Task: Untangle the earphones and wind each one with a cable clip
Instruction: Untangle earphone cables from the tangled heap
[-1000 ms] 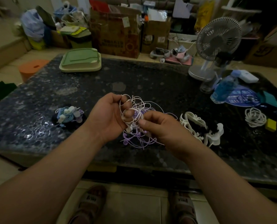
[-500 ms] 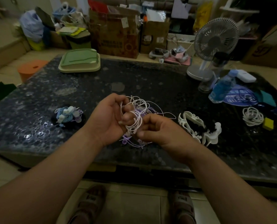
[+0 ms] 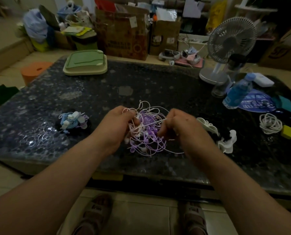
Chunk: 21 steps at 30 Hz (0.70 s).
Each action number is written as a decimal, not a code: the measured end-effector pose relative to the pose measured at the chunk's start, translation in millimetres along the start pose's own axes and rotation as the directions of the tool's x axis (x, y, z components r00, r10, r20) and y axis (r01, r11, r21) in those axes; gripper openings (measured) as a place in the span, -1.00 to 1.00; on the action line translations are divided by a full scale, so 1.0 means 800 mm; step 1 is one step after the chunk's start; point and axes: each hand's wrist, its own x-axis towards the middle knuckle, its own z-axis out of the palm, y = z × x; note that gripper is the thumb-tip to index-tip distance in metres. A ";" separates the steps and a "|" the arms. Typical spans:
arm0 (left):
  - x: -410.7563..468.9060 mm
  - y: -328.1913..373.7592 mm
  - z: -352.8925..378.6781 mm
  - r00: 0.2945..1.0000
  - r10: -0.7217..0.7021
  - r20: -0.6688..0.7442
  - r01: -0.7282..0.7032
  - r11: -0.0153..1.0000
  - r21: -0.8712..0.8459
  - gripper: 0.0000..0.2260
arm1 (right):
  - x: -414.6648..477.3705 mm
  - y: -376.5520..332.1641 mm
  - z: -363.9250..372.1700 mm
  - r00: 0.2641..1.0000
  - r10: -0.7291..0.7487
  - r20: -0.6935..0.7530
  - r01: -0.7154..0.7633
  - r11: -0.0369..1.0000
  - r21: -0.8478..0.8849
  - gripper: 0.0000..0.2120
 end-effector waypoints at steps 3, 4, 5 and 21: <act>0.000 -0.005 -0.002 0.994 0.112 -0.003 -0.103 0.930 0.354 -0.83 | 0.003 -0.004 -0.016 0.987 -0.008 -0.160 0.028 0.992 0.126 -0.64; 0.002 -0.008 -0.002 0.990 0.140 0.007 -0.129 0.888 0.441 -0.83 | 0.004 -0.004 -0.020 0.975 0.013 -0.222 0.033 0.978 0.204 -0.56; 0.002 -0.010 -0.004 0.986 0.164 0.021 -0.153 0.855 0.495 -0.83 | 0.006 -0.005 -0.025 0.961 0.043 -0.272 0.049 0.946 0.321 -0.52; -0.004 0.007 -0.007 0.978 0.187 -0.094 -0.159 0.956 0.247 -0.65 | -0.012 0.025 -0.032 0.978 0.100 0.182 0.002 0.872 -0.490 -0.71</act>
